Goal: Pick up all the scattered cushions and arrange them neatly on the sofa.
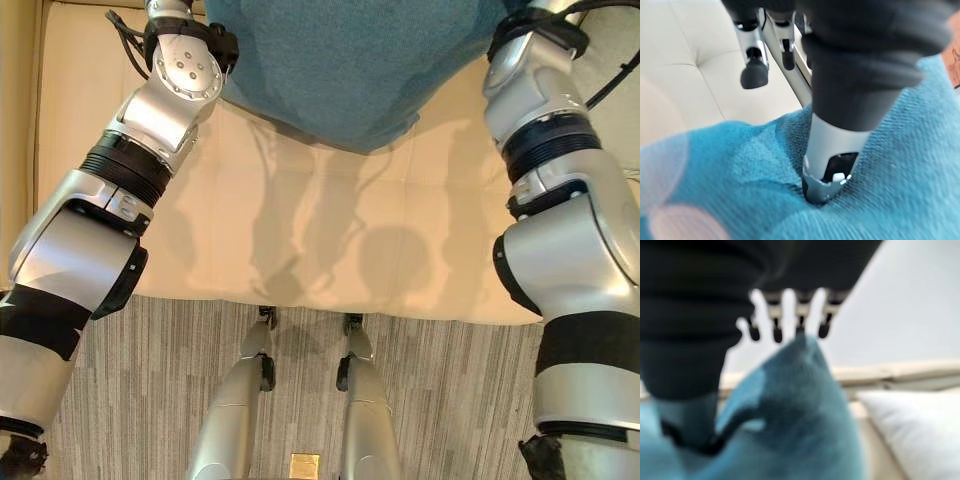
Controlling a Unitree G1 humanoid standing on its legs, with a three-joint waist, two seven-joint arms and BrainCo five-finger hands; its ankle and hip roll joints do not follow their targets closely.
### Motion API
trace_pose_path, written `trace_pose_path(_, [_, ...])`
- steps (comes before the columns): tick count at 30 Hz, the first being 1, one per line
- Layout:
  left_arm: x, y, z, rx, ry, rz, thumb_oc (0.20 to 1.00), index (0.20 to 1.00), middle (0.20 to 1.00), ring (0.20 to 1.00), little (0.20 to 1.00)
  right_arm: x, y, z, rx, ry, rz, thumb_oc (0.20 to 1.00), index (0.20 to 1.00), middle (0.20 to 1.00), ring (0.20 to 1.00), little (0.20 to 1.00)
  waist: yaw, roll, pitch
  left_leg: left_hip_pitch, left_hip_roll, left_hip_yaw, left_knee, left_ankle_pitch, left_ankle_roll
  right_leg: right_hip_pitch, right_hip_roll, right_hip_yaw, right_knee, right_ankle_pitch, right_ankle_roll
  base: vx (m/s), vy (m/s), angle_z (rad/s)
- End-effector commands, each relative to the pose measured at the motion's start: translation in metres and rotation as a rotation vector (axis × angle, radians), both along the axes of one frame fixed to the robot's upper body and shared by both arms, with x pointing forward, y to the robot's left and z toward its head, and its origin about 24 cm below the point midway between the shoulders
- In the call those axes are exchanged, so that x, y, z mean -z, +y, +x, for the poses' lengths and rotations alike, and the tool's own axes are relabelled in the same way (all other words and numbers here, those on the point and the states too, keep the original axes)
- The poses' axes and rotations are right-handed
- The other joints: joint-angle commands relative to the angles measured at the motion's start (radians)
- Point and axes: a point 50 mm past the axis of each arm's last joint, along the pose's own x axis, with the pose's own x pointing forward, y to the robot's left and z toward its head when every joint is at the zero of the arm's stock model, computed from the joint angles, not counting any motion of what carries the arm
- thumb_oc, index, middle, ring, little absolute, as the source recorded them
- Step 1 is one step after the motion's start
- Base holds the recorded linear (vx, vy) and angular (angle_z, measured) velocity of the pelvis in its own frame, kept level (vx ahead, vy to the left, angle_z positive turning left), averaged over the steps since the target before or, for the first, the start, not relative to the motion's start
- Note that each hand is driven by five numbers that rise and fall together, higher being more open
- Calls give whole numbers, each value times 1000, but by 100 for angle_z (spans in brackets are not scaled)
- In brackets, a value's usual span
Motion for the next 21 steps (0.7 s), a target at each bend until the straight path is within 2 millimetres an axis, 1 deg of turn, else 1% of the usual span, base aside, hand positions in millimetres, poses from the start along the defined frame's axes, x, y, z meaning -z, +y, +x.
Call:
trace_pose_path(1, [-27, -14, -8, 9, -65, 43, 1000, 1000, 1000, 1000, 1000, -2, -17, -6, 72, -35, 38, 1000, 1000, 1000, 1000, 1000, 2, -64, -61, 93, -65, 15, -2, -177, -64, 86, 3, 42, -107, 13, 80, 0, 0, 0])
trace_pose_path(3, [-27, -11, -8, 6, -67, 38, 1000, 1000, 1000, 1000, 1000, 2, -23, -6, 88, -13, 42, 1000, 1000, 1000, 1000, 1000, 0, -65, -63, 96, -66, 18, 3, -183, -63, 87, 3, 45, -107, 15, 81, 0, 0, 0])
trace_pose_path(8, [-31, -1, -9, -25, -74, 47, 1000, 1000, 1000, 1000, 1000, 3, -29, -8, 121, 8, 16, 1000, 1000, 1000, 1000, 1000, -2, -65, -68, 97, -68, 25, 7, -186, -61, 86, 2, 50, -108, 21, 81, 0, 0, 0])
trace_pose_path(11, [-35, 4, -9, -40, -73, 44, 1000, 1000, 1000, 1000, 1000, 6, -37, -9, 163, 44, 3, 1000, 1000, 1000, 1000, 1000, -4, -64, -72, 96, -68, 27, 7, -183, -61, 83, 2, 48, -111, 24, 82, 0, 0, 0])
trace_pose_path(15, [-42, 8, -11, -36, -78, 27, 1000, 1000, 1000, 1000, 1000, 3, -44, -12, 215, 61, -26, 1000, 1000, 1000, 1000, 1000, -6, -65, -79, 96, -67, 29, 1, -179, -62, 82, 4, 46, -116, 27, 84, 0, 0, 0])
trace_pose_path(17, [-49, 14, -15, -71, -102, 38, 1000, 1000, 1000, 1000, 1000, -5, -60, -26, 326, 16, -56, 1000, 1000, 1000, 1000, 1000, -8, -64, -87, 103, -65, 32, -19, -169, -65, 83, 5, 43, -124, 29, 89, 0, 0, 0])
trace_pose_path(18, [-49, 14, -15, -70, -102, 38, 1000, 1000, 1000, 1000, 1000, -5, -61, -26, 326, 17, -56, 1000, 1000, 1000, 1000, 1000, -8, -64, -87, 103, -65, 32, -20, -169, -65, 83, 5, 43, -124, 29, 89, 0, 0, 0])
trace_pose_path(20, [-53, 18, -17, -84, -119, 33, 1000, 1000, 1000, 1000, 1000, -12, -71, -36, 393, -6, -71, 1000, 1000, 1000, 1000, 1000, -11, -62, -96, 108, -66, 33, -23, -169, -64, 82, 4, 43, -125, 29, 89, 4, 1, -2])
trace_pose_path(21, [-53, 18, -17, -84, -119, 33, 1000, 1000, 1000, 1000, 1000, -12, -71, -36, 393, -6, -71, 1000, 1000, 1000, 1000, 1000, -11, -62, -96, 108, -66, 33, -23, -169, -64, 82, 4, 43, -125, 29, 89, 0, 1, -4])
